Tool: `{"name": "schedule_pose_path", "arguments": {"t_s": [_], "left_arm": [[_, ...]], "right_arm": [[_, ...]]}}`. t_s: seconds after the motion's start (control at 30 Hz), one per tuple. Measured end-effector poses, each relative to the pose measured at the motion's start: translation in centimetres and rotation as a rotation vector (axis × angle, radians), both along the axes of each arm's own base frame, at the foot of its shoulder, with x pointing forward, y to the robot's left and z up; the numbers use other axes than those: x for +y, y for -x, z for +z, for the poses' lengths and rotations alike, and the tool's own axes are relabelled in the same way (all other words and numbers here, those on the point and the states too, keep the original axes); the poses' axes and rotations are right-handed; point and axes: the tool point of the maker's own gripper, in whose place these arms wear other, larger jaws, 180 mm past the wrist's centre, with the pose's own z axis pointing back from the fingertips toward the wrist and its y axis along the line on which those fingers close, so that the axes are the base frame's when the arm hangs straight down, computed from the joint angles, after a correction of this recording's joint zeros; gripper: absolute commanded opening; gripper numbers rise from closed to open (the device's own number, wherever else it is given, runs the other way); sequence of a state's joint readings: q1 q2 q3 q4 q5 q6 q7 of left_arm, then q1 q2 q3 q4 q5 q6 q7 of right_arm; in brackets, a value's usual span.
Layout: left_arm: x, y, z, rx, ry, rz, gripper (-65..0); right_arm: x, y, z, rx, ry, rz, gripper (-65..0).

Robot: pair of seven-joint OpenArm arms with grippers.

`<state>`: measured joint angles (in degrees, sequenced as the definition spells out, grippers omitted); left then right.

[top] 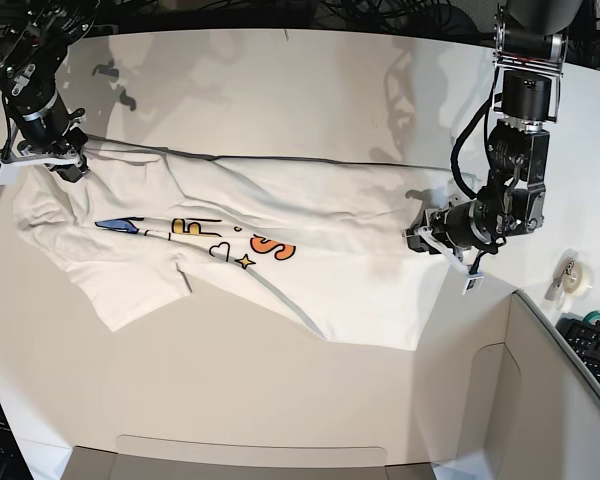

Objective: Layout the t-shirt on the table in an organized manner, then fold the t-shirt properly
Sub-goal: 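Drag the shirt with both grippers away from the table's open area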

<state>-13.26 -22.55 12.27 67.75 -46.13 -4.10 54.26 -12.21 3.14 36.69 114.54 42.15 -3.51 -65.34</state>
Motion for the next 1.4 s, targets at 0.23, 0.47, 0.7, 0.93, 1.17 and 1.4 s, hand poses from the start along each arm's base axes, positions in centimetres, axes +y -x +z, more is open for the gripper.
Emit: {"name": "schedule_pose_path", "arguments": {"t_s": [0.23,0.47,0.7,0.93,1.17,1.4], "left_arm": [[0.0,0.1,-0.1,-0.013,0.006,0.009,-60.6],[0.0,0.2,-0.2,-0.016,0.006,0.012,-60.6],[0.1,4.1,0.2,-0.015,-0.047,-0.071,-60.7],[-0.1,8.5,1.8,0.035,-0.138,-0.202,-60.7],[-0.8,11.6,1.8,0.067,-0.154,-0.257,-60.7],[0.5,12.3,1.9,0.051,-0.263,-0.304,-60.8]], "right_arm": [[-2.4,-0.4,-4.9,0.075,-0.015,-0.101,-65.0],[-1.4,-1.5,-7.5,0.127,0.098,-0.003,-65.0],[-5.1,0.4,-7.1,0.192,0.229,0.037,-65.0],[-6.5,2.0,-7.2,0.245,0.268,0.054,-65.0],[-6.1,3.7,-7.9,0.272,0.233,0.064,-65.0],[-5.1,6.5,-8.5,0.254,0.140,0.074,-65.0]]}}
